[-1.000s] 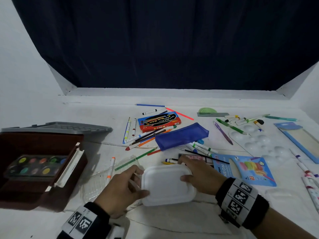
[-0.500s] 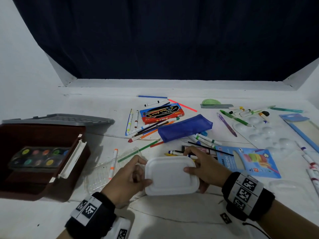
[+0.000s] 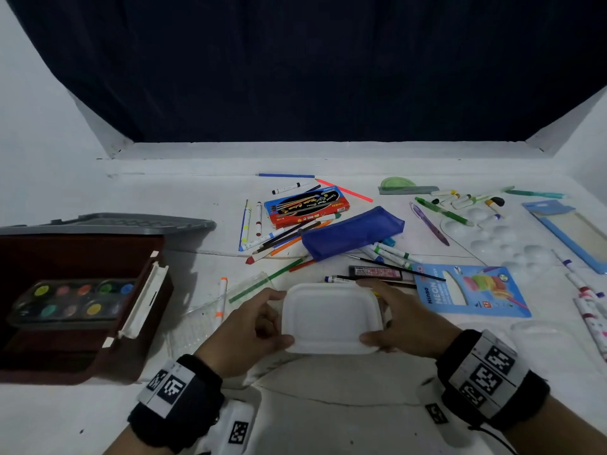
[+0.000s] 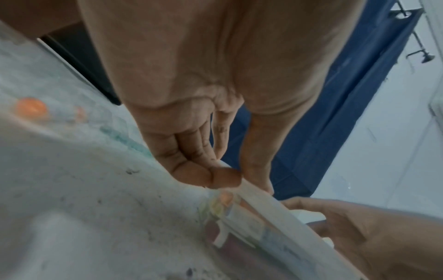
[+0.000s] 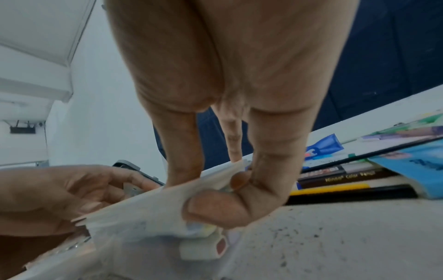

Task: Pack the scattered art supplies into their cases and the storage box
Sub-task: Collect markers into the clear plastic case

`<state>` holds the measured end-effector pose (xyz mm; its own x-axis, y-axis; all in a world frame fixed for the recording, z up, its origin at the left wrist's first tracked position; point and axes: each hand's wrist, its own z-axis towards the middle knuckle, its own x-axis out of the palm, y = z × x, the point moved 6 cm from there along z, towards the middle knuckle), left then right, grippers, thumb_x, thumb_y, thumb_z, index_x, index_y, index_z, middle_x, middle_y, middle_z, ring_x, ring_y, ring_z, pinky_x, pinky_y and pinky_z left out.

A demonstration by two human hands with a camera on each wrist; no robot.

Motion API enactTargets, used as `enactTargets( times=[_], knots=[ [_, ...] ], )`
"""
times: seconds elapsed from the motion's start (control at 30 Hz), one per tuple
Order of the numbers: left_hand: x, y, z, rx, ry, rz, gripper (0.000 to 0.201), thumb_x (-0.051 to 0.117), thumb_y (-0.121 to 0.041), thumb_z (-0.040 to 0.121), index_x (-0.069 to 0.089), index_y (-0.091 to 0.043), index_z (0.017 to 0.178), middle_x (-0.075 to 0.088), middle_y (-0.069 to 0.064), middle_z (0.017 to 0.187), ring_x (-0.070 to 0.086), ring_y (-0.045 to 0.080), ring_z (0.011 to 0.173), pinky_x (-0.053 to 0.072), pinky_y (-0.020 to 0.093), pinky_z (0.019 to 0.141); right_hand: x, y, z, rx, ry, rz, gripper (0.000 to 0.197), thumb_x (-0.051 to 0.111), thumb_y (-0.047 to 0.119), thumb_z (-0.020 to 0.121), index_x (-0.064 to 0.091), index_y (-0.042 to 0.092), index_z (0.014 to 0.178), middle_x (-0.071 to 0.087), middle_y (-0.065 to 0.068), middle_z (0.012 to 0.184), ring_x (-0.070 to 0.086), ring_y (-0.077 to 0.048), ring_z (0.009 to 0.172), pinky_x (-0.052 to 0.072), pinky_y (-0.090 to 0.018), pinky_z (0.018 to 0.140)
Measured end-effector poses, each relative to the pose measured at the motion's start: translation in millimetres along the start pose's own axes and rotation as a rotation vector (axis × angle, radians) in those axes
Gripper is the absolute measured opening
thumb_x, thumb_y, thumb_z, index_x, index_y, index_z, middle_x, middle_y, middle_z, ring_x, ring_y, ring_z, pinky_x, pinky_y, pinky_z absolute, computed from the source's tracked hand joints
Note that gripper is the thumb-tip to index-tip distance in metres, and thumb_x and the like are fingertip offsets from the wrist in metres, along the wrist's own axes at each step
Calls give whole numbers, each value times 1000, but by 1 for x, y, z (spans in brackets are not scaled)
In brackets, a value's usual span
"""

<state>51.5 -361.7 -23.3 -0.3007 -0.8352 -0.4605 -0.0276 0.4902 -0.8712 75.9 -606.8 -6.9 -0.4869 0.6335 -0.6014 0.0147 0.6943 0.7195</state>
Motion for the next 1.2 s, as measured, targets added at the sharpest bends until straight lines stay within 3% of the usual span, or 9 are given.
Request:
enactTargets(
  times=[0.17, 0.27, 0.37, 0.53, 0.63, 0.83, 0.93, 1.1, 1.2],
  knots=[
    [1, 2, 9, 9, 59, 24, 60, 83, -15, 76, 47, -29, 121, 63, 0, 79, 58, 8, 64, 52, 27, 69, -2, 2, 3, 3, -25, -121, 83, 85, 25, 72, 36, 32, 139, 55, 4, 120, 56, -10, 95, 55, -24, 73],
    [1, 2, 10, 31, 68, 56, 60, 83, -18, 76, 46, -27, 123, 62, -2, 79, 56, 5, 62, 48, 20, 65, -1, 5, 3, 28, -16, -126, 79, 85, 23, 72, 37, 30, 134, 56, 2, 118, 58, -11, 96, 59, -30, 72],
    [-1, 1, 6, 76, 26, 85, 61, 83, -21, 77, 48, -25, 128, 64, 0, 84, 59, 9, 65, 49, 19, 67, -2, 8, 1, 31, -47, -219, 84, 84, 30, 73, 34, 29, 142, 54, 1, 129, 53, -8, 95, 51, -21, 74],
    [-2, 1, -2, 132, -22, 115, 71, 81, -27, 79, 48, -25, 141, 64, -5, 88, 63, 9, 71, 47, 12, 68, -2, 17, -3, 45, -85, -492, 93, 75, 52, 75, 25, 32, 150, 38, 1, 146, 41, -17, 128, 41, -36, 105],
    [-5, 0, -5, 162, -84, 228, 71, 78, -38, 80, 47, -30, 143, 62, -12, 93, 60, 6, 71, 44, 8, 67, 2, 41, -3, -30, -50, -530, 93, 67, 64, 77, 21, 32, 151, 33, 2, 150, 31, -19, 136, 33, -38, 111],
    [-9, -12, -25, 218, -221, 322, 49, 73, -43, 84, 57, -35, 130, 60, -15, 92, 60, 10, 69, 42, 7, 63, 29, 52, 13, -98, 117, -780, 124, 71, 75, 62, 2, 30, 154, 14, -2, 159, 17, -26, 144, 23, -49, 116],
    [-17, -22, -39, 256, -337, 260, 34, 73, -40, 84, 63, -36, 117, 63, -14, 84, 60, 12, 64, 42, 10, 61, 30, 48, 17, -128, 104, -764, 125, 73, 73, 58, 6, 30, 153, 22, 2, 154, 23, -24, 138, 26, -50, 113],
    [-45, -51, -74, 366, -517, 149, 20, 70, -43, 87, 67, -29, 101, 53, -3, 67, 48, 14, 57, 41, 23, 56, 22, 66, 16, -227, 0, -605, 113, 73, 74, 49, 30, 30, 145, 40, 9, 129, 36, -13, 113, 37, -36, 102],
    [-75, -59, -96, 371, -581, 94, 23, 63, -46, 88, 66, -27, 101, 51, -2, 65, 47, 13, 57, 40, 26, 55, 16, 99, 4, -329, -113, -455, 104, 80, 66, 51, 36, 34, 140, 42, 15, 127, 37, -9, 115, 33, -26, 100]
  ],
)
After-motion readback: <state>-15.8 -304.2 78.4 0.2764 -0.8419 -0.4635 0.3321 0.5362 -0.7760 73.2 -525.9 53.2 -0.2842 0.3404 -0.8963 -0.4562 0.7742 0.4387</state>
